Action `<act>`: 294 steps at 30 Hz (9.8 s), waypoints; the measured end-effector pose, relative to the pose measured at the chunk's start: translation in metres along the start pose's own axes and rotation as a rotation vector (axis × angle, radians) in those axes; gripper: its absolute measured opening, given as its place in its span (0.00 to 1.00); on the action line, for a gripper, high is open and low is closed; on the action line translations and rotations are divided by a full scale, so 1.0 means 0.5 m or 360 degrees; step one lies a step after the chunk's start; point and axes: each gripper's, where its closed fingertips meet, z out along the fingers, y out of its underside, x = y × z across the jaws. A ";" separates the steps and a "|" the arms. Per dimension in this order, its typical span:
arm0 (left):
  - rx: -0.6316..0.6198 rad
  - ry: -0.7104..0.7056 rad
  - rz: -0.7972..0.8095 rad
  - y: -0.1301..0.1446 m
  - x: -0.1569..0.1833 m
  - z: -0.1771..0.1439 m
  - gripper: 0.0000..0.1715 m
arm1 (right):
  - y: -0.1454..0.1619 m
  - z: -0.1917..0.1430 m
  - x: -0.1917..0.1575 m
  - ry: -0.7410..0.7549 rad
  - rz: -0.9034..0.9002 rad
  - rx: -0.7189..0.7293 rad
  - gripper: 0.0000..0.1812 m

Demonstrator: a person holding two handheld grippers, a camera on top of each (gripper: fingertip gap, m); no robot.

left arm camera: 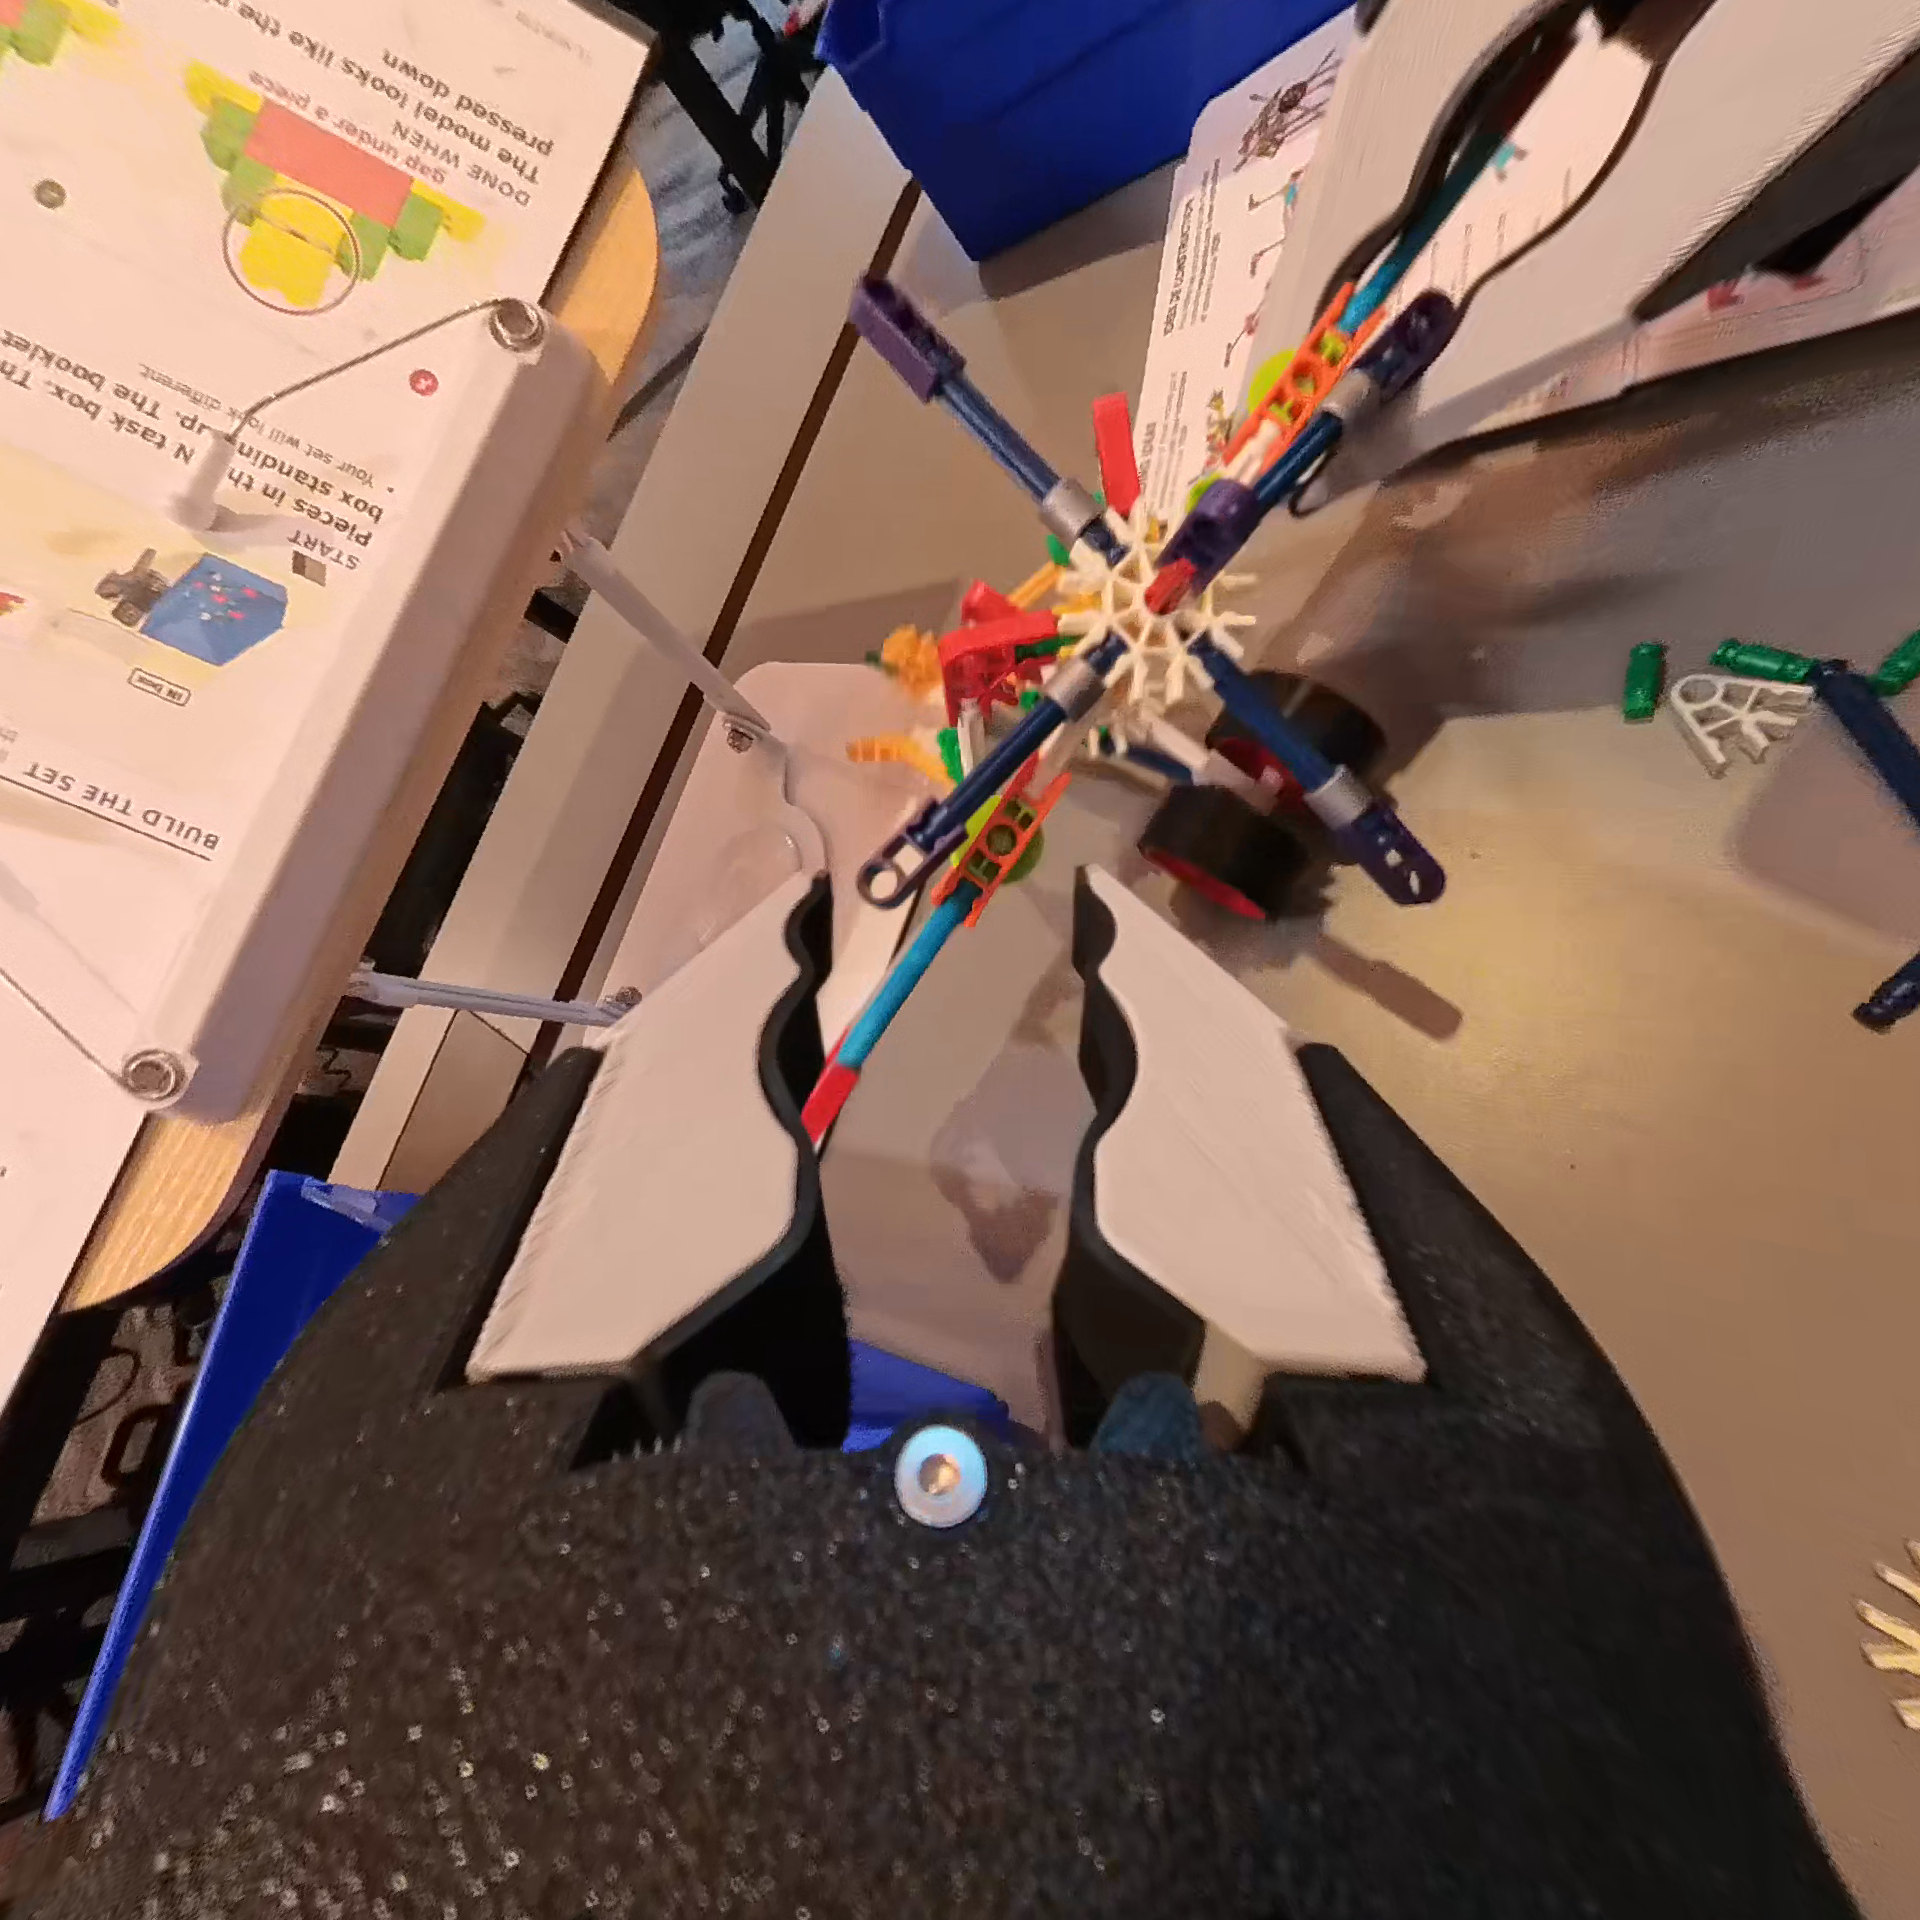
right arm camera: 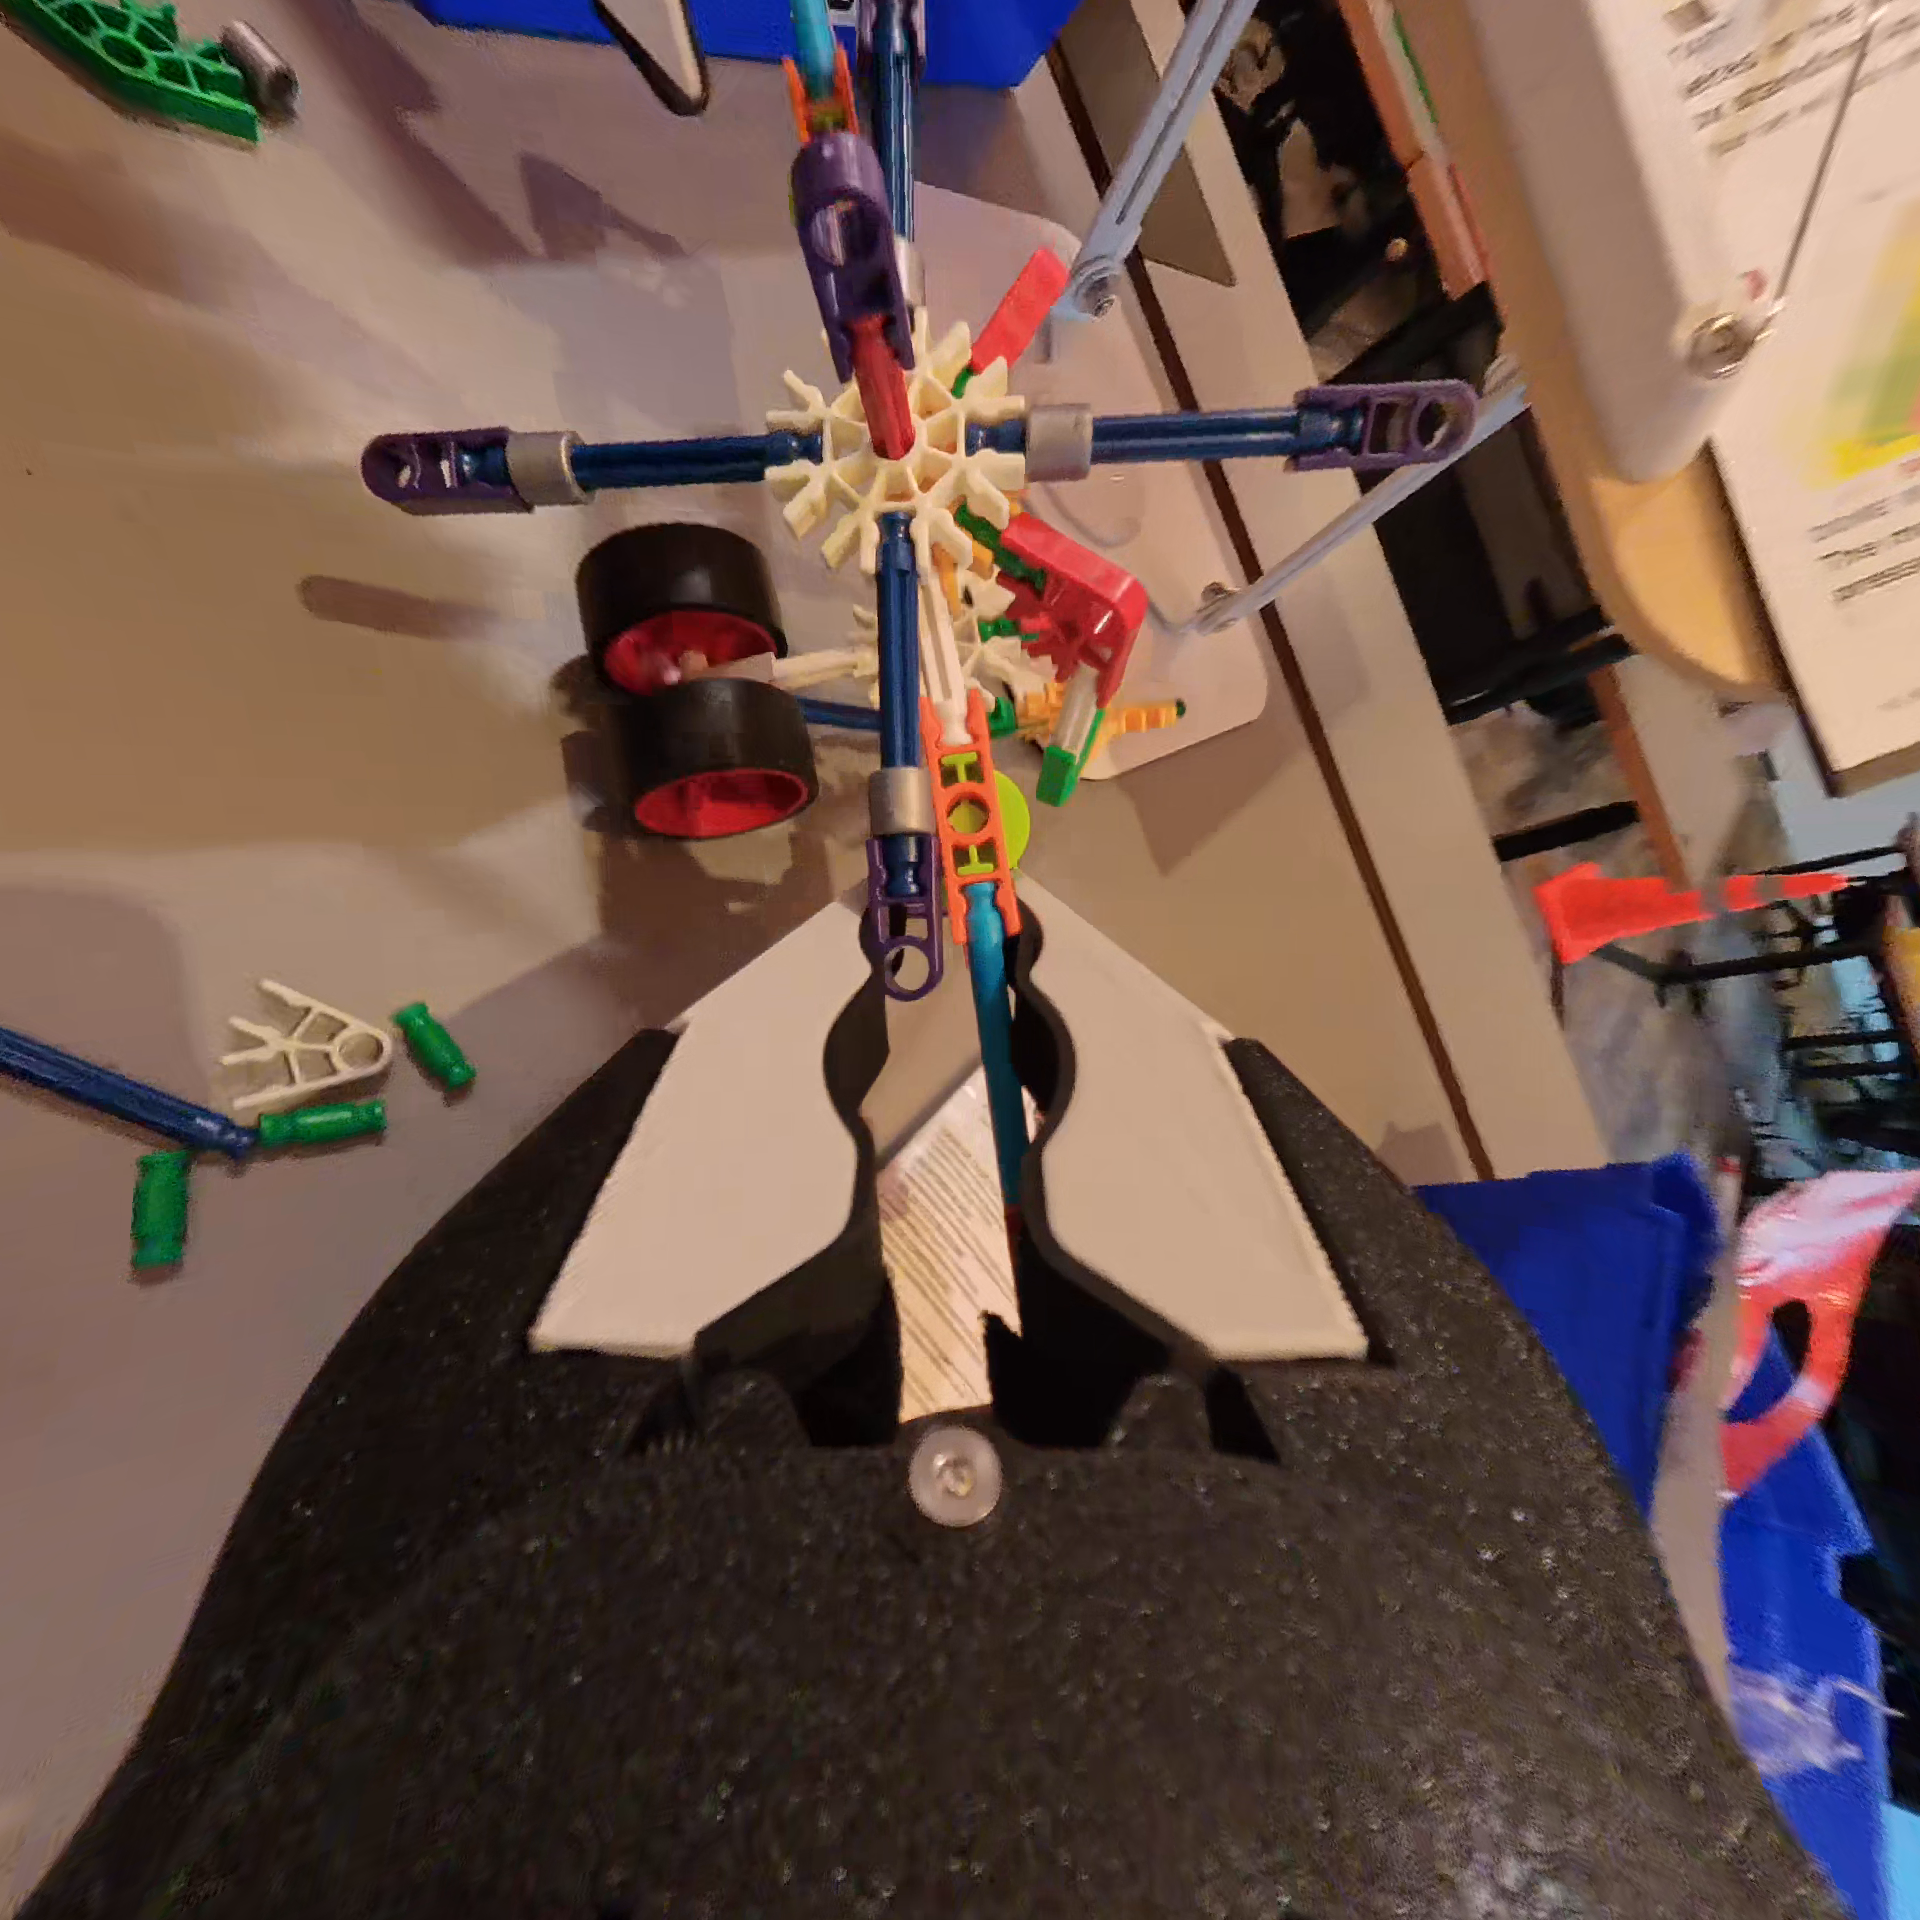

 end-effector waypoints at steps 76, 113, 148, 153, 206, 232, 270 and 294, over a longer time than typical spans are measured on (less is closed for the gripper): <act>-0.0222 -0.0497 -0.0542 0.047 0.094 0.112 0.01 | 0.110 0.084 0.020 0.0083 0.0704 -0.0215 0.01; 0.0545 0.0028 0.0142 -0.144 0.143 -0.187 0.08 | -0.281 -0.106 -0.169 -0.0583 -0.0174 0.0413 0.01; 0.0187 -0.0448 0.0418 0.098 0.096 -0.182 0.02 | -0.357 -0.022 -0.249 0.0061 -0.0721 0.0534 0.03; 0.0273 -0.0386 0.0316 0.103 0.120 -0.186 0.02 | -0.350 -0.033 -0.275 -0.0020 -0.0604 0.0652 0.02; 0.0101 -0.0719 -0.0077 0.118 0.199 -0.215 0.07 | -0.303 0.033 -0.341 -0.0303 -0.0045 0.0355 0.02; 0.0211 -0.0694 -0.0097 0.194 0.133 -0.239 0.21 | -0.295 0.010 -0.328 -0.0449 0.0039 0.0598 0.01; 0.0358 -0.0045 0.0019 0.084 0.187 -0.260 0.05 | -0.348 -0.055 -0.321 -0.0422 -0.0480 0.0522 0.01; 0.0856 0.0162 -0.0255 0.032 0.243 -0.288 0.04 | -0.322 -0.070 -0.373 -0.0627 -0.0156 0.0874 0.00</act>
